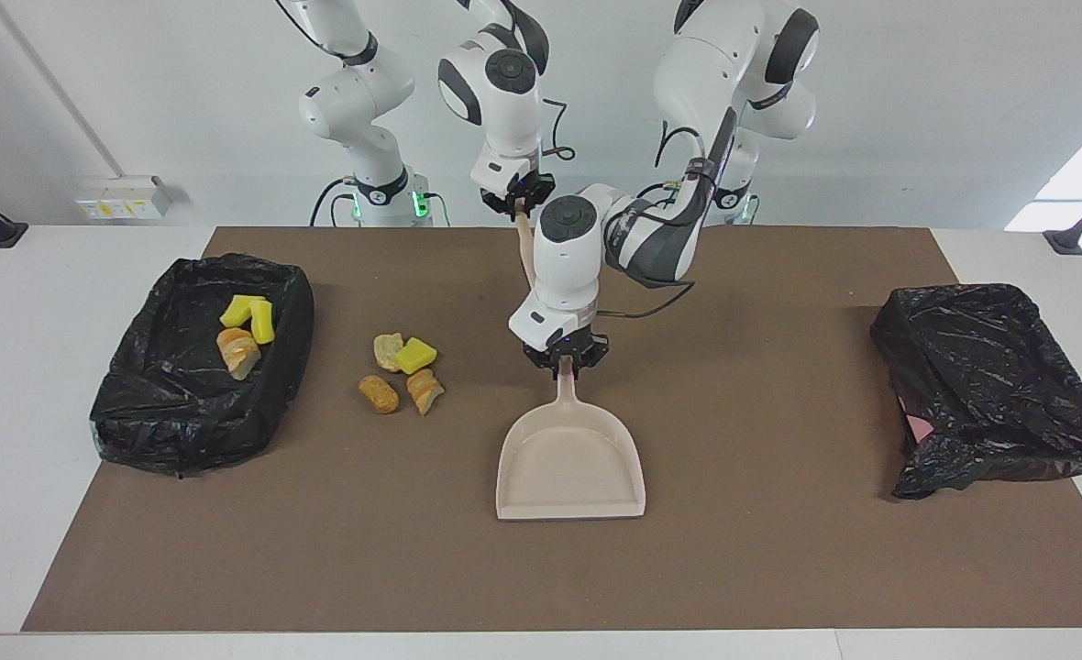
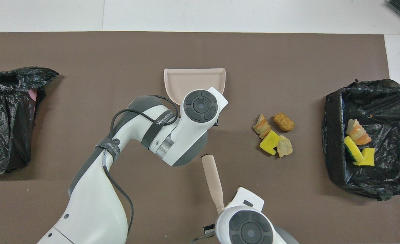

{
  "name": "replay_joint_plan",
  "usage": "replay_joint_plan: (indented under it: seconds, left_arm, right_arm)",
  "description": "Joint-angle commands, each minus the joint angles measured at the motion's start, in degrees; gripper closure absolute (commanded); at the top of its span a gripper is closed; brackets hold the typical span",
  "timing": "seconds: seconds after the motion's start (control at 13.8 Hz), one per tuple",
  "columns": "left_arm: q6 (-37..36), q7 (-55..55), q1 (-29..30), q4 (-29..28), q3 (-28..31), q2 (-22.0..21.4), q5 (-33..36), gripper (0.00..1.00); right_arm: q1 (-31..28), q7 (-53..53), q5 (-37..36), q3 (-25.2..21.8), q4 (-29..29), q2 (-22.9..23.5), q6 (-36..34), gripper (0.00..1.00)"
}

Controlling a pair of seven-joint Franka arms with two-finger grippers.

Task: Sweep and dump trash in bin
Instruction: 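Grasp the dustpan handle with the left gripper while the right gripper grasps the brush, then move the dustpan toward the other pile while the right gripper brings the brush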

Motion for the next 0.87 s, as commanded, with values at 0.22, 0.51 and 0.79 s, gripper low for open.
replay_joint_plan:
  seconds: [0.22, 0.51, 0.79]
  left_arm:
    - [-3.2, 17.3, 5.4, -0.8, -0.2, -5.3, 0.9, 1.00]
    - [-8.4, 37.7, 8.4, -6.8, -0.2, -11.6, 0.8, 1.00]
    - [-6.4, 48.5, 8.5, -16.2, -0.2, -19.1, 0.9, 1.00]
  right_arm:
    - [-12.9, -8.2, -1.7, 0.0, -0.5, -9.5, -10.1, 1.00]
    - [-24.3, -12.6, -3.8, 0.1, 0.2, -8.6, -10.3, 1.00]
    - [-31.5, -17.4, -15.9, 0.1, 0.0, -1.4, -6.2, 1.00]
